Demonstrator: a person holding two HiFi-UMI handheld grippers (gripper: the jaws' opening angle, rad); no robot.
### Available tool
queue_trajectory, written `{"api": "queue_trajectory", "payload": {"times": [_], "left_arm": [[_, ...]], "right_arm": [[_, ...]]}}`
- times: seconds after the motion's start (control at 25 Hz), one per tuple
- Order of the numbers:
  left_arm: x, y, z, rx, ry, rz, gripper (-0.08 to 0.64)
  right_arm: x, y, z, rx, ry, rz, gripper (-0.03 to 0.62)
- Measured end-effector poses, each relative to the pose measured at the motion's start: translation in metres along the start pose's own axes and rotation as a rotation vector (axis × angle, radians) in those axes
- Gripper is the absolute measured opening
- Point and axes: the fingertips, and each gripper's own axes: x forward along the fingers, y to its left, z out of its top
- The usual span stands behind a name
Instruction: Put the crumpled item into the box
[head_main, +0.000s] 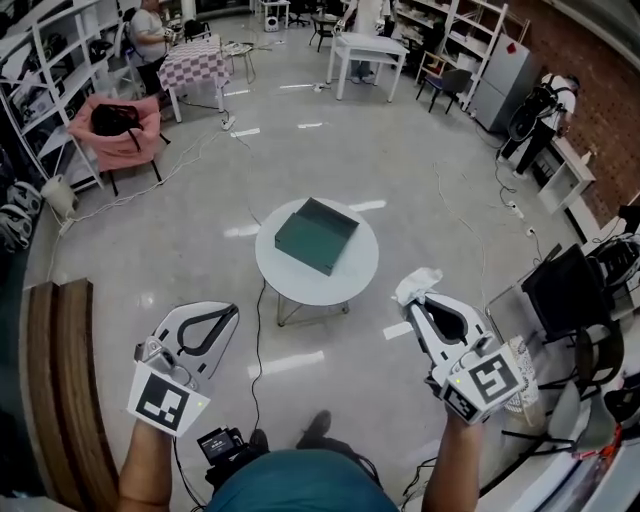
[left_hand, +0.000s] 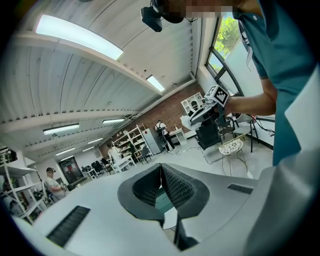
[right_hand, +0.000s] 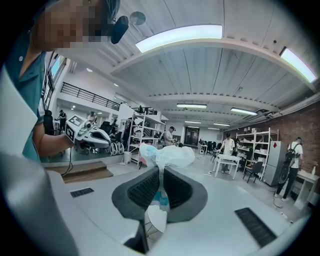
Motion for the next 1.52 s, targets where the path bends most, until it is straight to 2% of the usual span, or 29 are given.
{"api": "queue_trajectory", "payload": {"times": [0.12, 0.32, 0.48, 0.72, 0.92, 1.12, 1.32, 1.52], "left_arm": [[0.028, 0.012, 0.020, 0.006, 0.016, 0.013, 0.020], [0.065, 0.000, 0.037, 0.011, 0.031, 0.031, 0.020], [0.094, -0.005, 0.050, 0.028, 0.040, 0.007, 0.020], [0.146, -0.002, 0.047, 0.044, 0.016, -0.036, 0.020], [0.189, 0.023, 0.042, 0.052, -0.033, -0.094, 0.020], [0.239, 0.128, 0.033, 0.037, -0.090, -0.145, 0.020], [0.272, 0.094, 0.004, 0.048, -0.112, -0.190, 0.020], [0.304, 0.134, -0.012, 0.046, -0.132, -0.221, 0.020]], "right_arm": [[0.004, -0.036, 0.010, 0.006, -0.009, 0.019, 0.055], [-0.004, -0.075, -0.002, 0.011, -0.025, 0.042, 0.055], [-0.010, -0.100, -0.009, 0.032, -0.027, 0.039, 0.055], [-0.009, -0.138, -0.031, 0.053, -0.015, -0.008, 0.055], [0.009, -0.167, -0.032, 0.067, 0.007, -0.074, 0.055], [0.084, -0.200, 0.014, 0.085, 0.038, -0.135, 0.055], [0.078, -0.209, -0.034, 0.086, 0.048, -0.182, 0.055], [0.116, -0.228, -0.028, 0.104, 0.058, -0.218, 0.055]]}}
